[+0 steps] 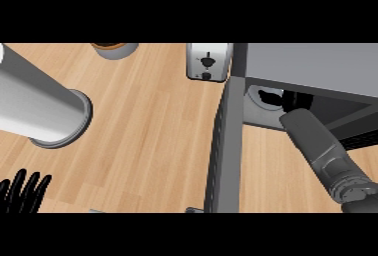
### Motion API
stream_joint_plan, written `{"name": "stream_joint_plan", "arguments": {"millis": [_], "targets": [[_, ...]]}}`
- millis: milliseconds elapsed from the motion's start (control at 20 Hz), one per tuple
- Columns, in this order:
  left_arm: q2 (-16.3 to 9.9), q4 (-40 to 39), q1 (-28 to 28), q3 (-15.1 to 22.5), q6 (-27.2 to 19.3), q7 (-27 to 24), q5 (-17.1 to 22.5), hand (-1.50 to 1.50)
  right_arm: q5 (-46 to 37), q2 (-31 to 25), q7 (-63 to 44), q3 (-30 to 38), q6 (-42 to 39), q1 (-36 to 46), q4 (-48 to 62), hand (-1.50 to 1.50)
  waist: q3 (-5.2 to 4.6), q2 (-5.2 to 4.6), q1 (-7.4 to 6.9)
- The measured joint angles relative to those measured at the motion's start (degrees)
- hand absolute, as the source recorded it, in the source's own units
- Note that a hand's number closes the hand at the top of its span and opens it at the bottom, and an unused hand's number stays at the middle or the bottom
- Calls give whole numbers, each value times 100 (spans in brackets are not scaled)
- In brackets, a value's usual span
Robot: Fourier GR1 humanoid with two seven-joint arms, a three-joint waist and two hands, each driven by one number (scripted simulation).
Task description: Pick up the milk, place it into the microwave and close the microwave
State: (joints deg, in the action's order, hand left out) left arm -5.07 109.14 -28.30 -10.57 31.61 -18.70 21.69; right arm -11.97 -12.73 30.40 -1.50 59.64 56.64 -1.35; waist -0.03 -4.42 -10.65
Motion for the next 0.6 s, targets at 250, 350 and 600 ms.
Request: {"name": "stream_joint_plan", "arguments": {"millis": [250,350,600], "targets": [[-3,-36,110,-32,-67,36,0,-150,-106,211,13,-107,-449,191,73,-150,31,13,28],[-18,-59,151,-34,-57,36,-3,-150,-124,289,-12,-126,-617,273,91,-150,34,17,34],[1,-75,194,-35,-84,29,-28,-150,-67,469,57,-69,-1060,316,13,-150,42,38,95]]}}
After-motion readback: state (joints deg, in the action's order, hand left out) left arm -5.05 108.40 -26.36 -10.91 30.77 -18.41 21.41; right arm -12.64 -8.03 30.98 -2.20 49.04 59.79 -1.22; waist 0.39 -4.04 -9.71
